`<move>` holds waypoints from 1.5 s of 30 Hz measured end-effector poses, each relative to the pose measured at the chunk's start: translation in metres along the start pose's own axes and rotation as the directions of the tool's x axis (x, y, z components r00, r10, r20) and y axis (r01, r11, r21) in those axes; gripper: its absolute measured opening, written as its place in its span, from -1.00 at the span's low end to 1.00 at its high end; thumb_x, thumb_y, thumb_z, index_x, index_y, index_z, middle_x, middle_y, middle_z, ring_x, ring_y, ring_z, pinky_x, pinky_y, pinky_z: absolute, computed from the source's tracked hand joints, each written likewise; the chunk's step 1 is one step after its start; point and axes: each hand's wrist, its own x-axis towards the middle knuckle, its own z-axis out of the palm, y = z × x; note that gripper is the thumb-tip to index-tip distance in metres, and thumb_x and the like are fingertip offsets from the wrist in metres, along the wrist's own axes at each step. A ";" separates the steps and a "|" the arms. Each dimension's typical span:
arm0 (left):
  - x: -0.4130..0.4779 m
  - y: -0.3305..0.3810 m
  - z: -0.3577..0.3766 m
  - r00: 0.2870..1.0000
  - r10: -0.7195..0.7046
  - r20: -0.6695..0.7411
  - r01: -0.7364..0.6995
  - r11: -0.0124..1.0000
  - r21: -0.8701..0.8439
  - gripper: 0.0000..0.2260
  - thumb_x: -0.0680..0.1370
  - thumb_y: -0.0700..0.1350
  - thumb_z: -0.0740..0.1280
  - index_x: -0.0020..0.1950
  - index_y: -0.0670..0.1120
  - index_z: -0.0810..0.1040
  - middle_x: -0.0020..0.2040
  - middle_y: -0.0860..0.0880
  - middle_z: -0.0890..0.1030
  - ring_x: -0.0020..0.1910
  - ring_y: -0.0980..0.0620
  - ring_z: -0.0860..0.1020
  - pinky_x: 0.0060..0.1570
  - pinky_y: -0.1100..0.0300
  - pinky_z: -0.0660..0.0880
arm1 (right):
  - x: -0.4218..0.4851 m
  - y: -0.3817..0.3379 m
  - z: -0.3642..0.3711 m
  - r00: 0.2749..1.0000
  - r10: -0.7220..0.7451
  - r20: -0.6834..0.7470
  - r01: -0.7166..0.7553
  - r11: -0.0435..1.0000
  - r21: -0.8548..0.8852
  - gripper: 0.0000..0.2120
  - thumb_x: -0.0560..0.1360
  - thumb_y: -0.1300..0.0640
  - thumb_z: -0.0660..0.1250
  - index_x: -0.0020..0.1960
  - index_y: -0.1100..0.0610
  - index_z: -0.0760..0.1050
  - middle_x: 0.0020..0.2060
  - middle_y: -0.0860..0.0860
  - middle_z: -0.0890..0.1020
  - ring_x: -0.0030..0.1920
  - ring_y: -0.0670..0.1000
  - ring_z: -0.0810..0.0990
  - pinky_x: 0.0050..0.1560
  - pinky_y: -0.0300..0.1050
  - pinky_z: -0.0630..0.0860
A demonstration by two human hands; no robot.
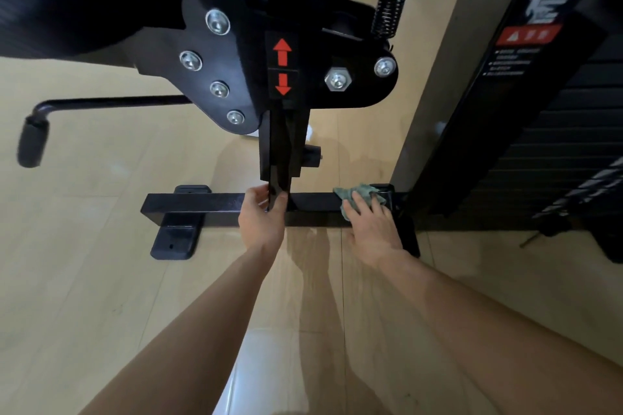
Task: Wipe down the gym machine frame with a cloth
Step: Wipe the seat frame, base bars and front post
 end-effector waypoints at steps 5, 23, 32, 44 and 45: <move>0.003 -0.004 -0.013 0.994 -0.005 0.112 0.010 0.999 -0.037 -0.78 0.58 -0.08 0.44 0.21 0.06 0.54 0.11 0.15 0.62 0.13 0.14 0.57 0.17 0.19 0.47 | 0.002 -0.026 0.008 0.980 -0.193 -0.043 0.194 0.980 0.041 -0.33 0.58 0.19 0.33 0.60 -0.03 0.13 0.62 0.01 0.08 0.59 0.20 0.06 0.57 0.12 0.07; 0.010 -0.012 -0.018 0.992 0.031 0.119 -0.026 0.999 -0.045 -0.80 0.53 -0.08 0.44 0.03 0.23 0.58 0.00 0.26 0.65 -0.04 0.44 0.57 -0.03 0.38 0.43 | -0.002 -0.066 -0.004 0.892 0.380 0.246 -0.323 0.154 0.934 -0.89 0.49 0.25 0.48 -0.03 0.06 0.66 -0.04 0.04 0.70 -0.02 0.04 0.69 -0.21 -0.25 0.63; 0.017 -0.015 -0.029 0.977 0.018 0.213 -0.001 0.997 -0.081 -0.80 0.57 -0.14 0.38 0.16 0.07 0.64 0.05 0.16 0.68 -0.01 0.33 0.59 0.15 0.19 0.52 | -0.010 -0.094 -0.011 0.696 -0.010 0.718 -0.316 -0.902 0.295 -0.67 0.57 0.32 0.24 0.33 0.20 0.40 0.27 0.27 0.45 0.22 0.28 0.51 0.28 0.20 0.55; 0.007 -0.012 -0.024 0.976 0.037 0.215 -0.029 0.999 -0.040 -0.74 0.58 -0.13 0.40 0.25 0.08 0.59 0.14 0.17 0.64 0.10 0.23 0.59 0.18 0.12 0.54 | 0.000 -0.038 -0.004 0.695 0.115 0.710 -0.045 -0.978 0.202 -0.64 0.61 0.12 0.26 0.37 0.22 0.39 0.20 0.30 0.49 0.18 0.32 0.55 0.26 0.21 0.55; 0.005 -0.012 -0.022 0.976 0.039 0.213 -0.031 0.999 -0.044 -0.76 0.58 -0.10 0.42 0.23 0.10 0.58 0.12 0.20 0.63 0.06 0.29 0.59 0.12 0.18 0.53 | -0.002 -0.029 -0.005 0.674 0.167 0.720 -0.004 -0.973 0.229 -0.63 0.60 0.15 0.26 0.39 0.20 0.39 0.23 0.28 0.49 0.22 0.30 0.54 0.27 0.21 0.55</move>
